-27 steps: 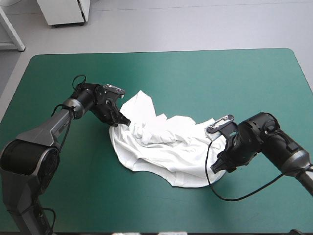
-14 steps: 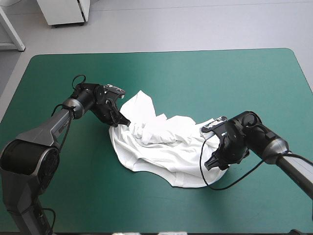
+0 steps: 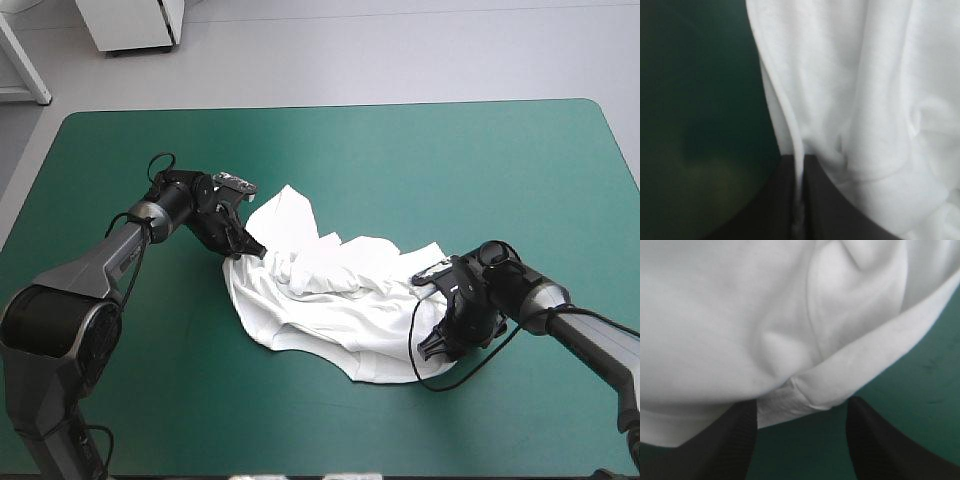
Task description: Fold the cloth
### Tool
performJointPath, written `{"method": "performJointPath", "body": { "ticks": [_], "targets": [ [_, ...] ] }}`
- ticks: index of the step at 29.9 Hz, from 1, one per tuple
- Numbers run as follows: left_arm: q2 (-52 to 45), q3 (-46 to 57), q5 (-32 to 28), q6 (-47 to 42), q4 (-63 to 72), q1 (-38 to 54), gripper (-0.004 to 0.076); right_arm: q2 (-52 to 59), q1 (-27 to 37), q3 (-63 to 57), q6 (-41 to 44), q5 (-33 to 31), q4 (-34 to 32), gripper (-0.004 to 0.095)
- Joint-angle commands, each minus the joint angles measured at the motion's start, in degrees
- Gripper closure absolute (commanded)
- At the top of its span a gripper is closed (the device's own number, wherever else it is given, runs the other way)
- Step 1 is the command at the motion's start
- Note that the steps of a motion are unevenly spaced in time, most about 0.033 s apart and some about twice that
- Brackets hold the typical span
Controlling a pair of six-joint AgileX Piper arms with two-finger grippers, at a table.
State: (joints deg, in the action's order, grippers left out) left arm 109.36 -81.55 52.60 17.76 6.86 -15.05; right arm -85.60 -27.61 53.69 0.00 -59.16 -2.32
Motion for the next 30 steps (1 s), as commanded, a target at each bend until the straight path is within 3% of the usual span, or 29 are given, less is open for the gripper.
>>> {"method": "performJointPath", "body": {
  "ticks": [1, 10, 12, 17, 18, 24, 30],
  "targets": [
    [-1.21, -0.70, -1.26, 0.06, -0.07, 0.10, 0.0733, 0.20, 1.21, 0.80, -0.77, 1.62, 2.32, 0.0394],
    [-1.21, -0.70, -0.76, 0.84, 0.04, 0.10, 0.0733, -5.61, 1.48, 0.80, -5.77, 4.58, 10.16, 0.0431],
    [-1.21, -0.70, -0.76, 0.84, 0.04, 0.10, 0.0733, -6.03, 1.48, 0.80, -6.65, 5.04, 10.96, 0.0526],
    [-1.21, -0.70, -0.67, 0.84, 0.04, 0.10, 0.0733, -6.03, 1.48, 0.80, -9.53, 4.99, 11.19, 0.0902],
    [-1.21, -0.70, -0.67, 0.84, 0.04, 0.10, 0.0733, -6.03, 1.48, 0.80, -9.48, 4.99, 11.19, 0.0922],
    [-3.79, -0.70, -0.33, 0.84, -0.56, 0.10, 0.0733, -5.54, 1.48, 5.84, -11.06, 2.34, 8.63, 0.0921],
    [-12.48, -0.70, 4.88, 0.74, -1.68, 0.10, 0.0733, -2.72, 1.82, 18.82, -10.38, -7.61, 3.46, 0.0921]
  ]
}}
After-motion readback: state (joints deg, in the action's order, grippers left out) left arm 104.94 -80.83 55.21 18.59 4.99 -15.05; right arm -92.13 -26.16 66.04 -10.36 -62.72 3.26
